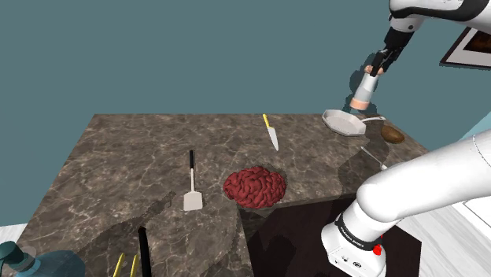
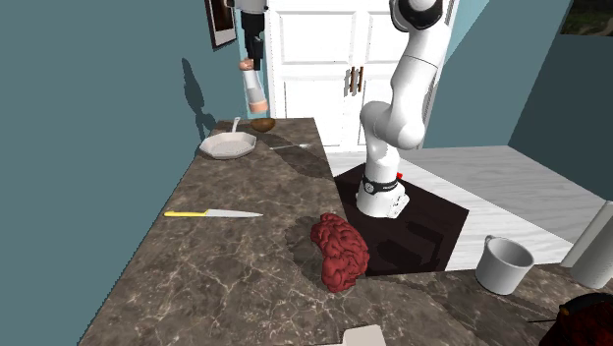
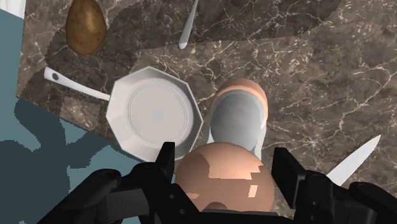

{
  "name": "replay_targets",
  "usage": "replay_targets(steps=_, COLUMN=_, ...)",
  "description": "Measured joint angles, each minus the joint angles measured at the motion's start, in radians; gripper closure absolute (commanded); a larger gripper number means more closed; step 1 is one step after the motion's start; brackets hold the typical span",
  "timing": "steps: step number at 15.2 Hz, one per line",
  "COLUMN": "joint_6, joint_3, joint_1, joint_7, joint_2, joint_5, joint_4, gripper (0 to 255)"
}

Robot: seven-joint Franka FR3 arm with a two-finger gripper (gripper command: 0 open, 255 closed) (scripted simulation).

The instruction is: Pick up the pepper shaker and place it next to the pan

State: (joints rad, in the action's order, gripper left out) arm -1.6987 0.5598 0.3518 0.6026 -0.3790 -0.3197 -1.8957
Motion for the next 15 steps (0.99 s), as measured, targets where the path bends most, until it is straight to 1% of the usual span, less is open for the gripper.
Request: replay_targets(steps=15, joint_6=-0.191, joint_3=0.026, joint_1=0.016, joint_7=-0.031, joint_2=-0.025, joint_5=-0.032, joint_4=-0.215, gripper=255)
